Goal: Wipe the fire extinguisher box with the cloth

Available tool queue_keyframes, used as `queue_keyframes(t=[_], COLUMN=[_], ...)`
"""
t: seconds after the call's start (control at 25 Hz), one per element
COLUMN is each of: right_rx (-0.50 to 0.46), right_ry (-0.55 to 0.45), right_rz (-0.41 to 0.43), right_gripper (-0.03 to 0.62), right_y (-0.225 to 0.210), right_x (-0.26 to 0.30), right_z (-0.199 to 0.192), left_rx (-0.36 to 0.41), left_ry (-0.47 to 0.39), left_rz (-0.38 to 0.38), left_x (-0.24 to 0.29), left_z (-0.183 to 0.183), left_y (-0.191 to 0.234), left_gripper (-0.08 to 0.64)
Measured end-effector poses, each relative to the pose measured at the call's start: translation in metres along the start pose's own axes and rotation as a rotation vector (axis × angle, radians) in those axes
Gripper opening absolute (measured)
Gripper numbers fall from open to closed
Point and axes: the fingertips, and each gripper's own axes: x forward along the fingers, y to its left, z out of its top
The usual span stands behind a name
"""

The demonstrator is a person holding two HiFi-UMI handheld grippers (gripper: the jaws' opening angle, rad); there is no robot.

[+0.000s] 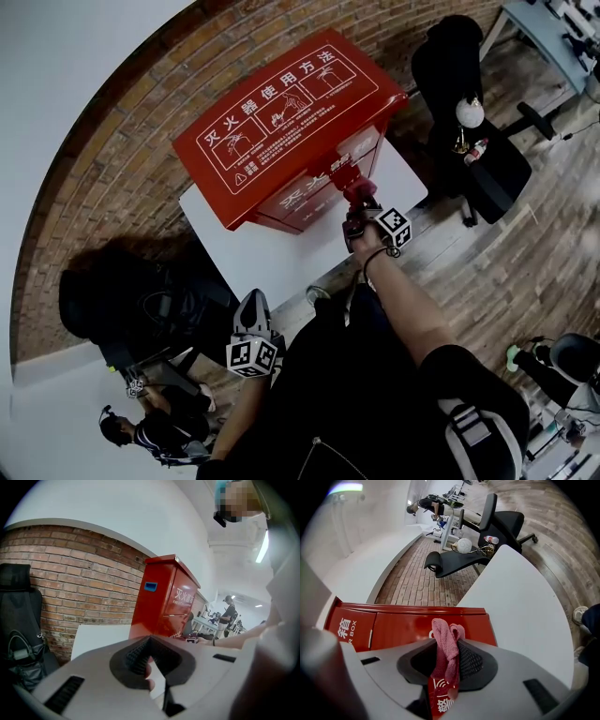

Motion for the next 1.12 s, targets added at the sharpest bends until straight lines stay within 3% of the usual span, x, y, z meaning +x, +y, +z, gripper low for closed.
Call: queue_keyframes(t=[1.12], right_rx=[0.029], right_ry=[0.019], right_rz=[0.138], right_gripper=[0.115], right_y=[0.091], right_x=[-0.033], right_z=[-0.007], left_rx=[0.008], left_ry=[-0.049], left_rz=[-0.050], left_x=[0.003], left_z=[0.009], left_y=[0.001], left_gripper=[0.021])
